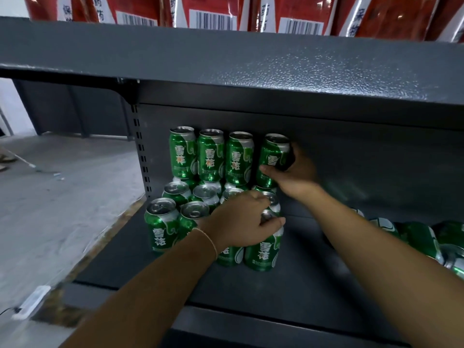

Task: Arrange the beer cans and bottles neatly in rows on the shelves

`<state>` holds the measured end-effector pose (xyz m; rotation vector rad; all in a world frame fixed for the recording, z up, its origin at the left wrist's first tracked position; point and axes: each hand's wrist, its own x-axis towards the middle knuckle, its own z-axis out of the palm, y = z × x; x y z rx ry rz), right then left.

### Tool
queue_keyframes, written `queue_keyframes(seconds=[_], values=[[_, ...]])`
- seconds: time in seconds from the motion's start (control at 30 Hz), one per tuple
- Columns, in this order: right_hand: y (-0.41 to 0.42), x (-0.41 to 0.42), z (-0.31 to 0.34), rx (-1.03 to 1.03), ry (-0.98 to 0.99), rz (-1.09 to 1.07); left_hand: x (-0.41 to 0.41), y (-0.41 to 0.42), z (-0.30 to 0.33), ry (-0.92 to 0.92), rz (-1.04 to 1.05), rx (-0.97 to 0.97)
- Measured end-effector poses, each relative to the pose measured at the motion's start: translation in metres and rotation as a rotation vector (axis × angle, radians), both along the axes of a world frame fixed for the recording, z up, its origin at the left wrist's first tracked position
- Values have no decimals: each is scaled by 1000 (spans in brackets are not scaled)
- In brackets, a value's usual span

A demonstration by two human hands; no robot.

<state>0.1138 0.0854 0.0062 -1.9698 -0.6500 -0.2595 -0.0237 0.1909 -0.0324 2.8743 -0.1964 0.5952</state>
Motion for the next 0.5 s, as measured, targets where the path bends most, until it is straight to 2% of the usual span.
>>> queue_keyframes(seconds=[0.3,0.5], values=[[3,1,-2,-19,-7,10,0,-2,-1,-57,-10,-49],[7,8,-10,-22,-11,-4,0,-2,-1,-32,14,-52]])
